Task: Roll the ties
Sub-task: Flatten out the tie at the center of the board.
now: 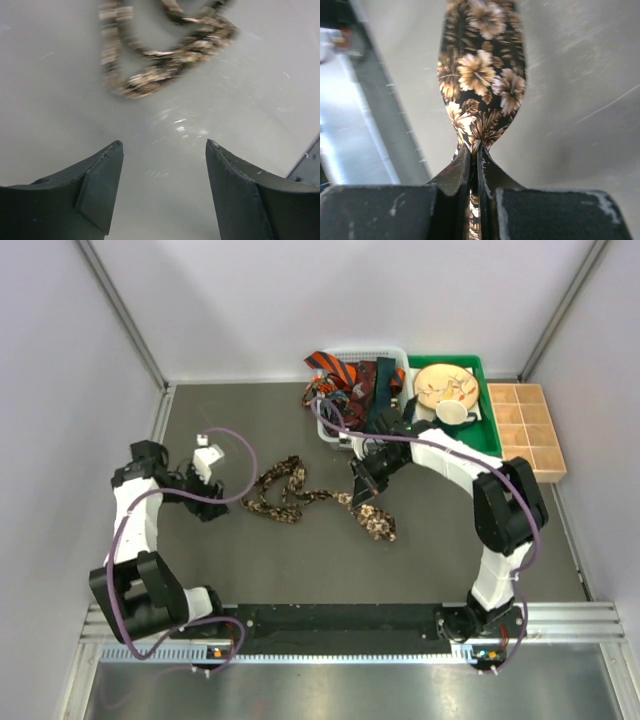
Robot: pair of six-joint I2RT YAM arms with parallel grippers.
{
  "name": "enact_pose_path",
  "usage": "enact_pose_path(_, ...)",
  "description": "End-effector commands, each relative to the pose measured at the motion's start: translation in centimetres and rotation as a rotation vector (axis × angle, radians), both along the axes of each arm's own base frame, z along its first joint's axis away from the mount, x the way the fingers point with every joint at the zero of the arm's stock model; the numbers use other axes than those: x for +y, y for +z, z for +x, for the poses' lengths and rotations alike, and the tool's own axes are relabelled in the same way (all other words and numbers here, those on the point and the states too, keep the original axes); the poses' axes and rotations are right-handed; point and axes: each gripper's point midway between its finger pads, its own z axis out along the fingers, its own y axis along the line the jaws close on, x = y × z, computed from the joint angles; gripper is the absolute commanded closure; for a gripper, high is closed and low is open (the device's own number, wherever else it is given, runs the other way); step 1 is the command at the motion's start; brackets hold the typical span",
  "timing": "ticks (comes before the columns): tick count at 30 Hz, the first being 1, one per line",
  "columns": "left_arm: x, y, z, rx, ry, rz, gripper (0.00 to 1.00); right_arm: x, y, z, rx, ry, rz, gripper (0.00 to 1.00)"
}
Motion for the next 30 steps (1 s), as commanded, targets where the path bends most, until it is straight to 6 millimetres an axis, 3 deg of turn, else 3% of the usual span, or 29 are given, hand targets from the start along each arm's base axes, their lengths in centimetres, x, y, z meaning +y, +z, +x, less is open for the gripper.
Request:
enact_pose_path(1,-4.2,-2.2,-2.0,-0.019,-0.244,0.06,0.3,0.3,-0.3,-3.0,0.296,0.031,0.116,1.0)
enact_pose_path(2,-5.9,-2.7,-1.0,-0.069,-0.314,0.13,0.32,0.0,-1.0,-2.7,0.314,0.013,0.102,1.0)
enact_pose_path(5,-10.0,-4.5,-1.6,-0.084,-0.404,0.162,0.32,-0.9,-2.6,-1.6,0.313,-0.043,0.057,1.0)
enact_pose_path(8,-12.5,-5.3,-1.2,-0.155,-0.478,0.2,0.31,-1.5,-3.1,-1.0,0.265,-0.076,0.011,1.0)
enact_pose_path(10,-13.4,-5.7,-1.0,-0.189,-0.52,0.22,0.31,-2.1,-3.7,-0.5,0.235,-0.111,-0.038,0.94)
enact_pose_path(11,-14.3,-5.7,-1.2,-0.206,-0.556,0.227,0.31,-2.4,-4.0,-0.4,0.227,-0.125,-0.061,0.86)
enact_pose_path(13,-14.8,-6.2,-1.1,-0.221,-0.603,0.268,0.3,-3.0,-4.4,-0.1,0.203,-0.159,-0.11,0.76)
enact_pose_path(14,-15.5,-6.4,-1.4,-0.229,-0.641,0.287,0.3,-3.2,-4.1,0.0,0.187,-0.168,-0.116,0.64)
enact_pose_path(21,-17.2,-8.0,-1.2,-0.277,-0.729,0.356,0.3,-4.2,-1.9,1.0,0.032,-0.206,-0.157,0.4)
enact_pose_path(25,-18.2,-8.6,-0.9,-0.302,-0.778,0.382,0.35,-2.9,-1.4,1.0,-0.03,-0.173,-0.166,0.37)
enact_pose_path(30,-17.9,-10.1,-1.6,-0.279,-0.84,0.421,0.48,-1.8,-1.3,0.8,-0.027,-0.152,-0.164,0.37)
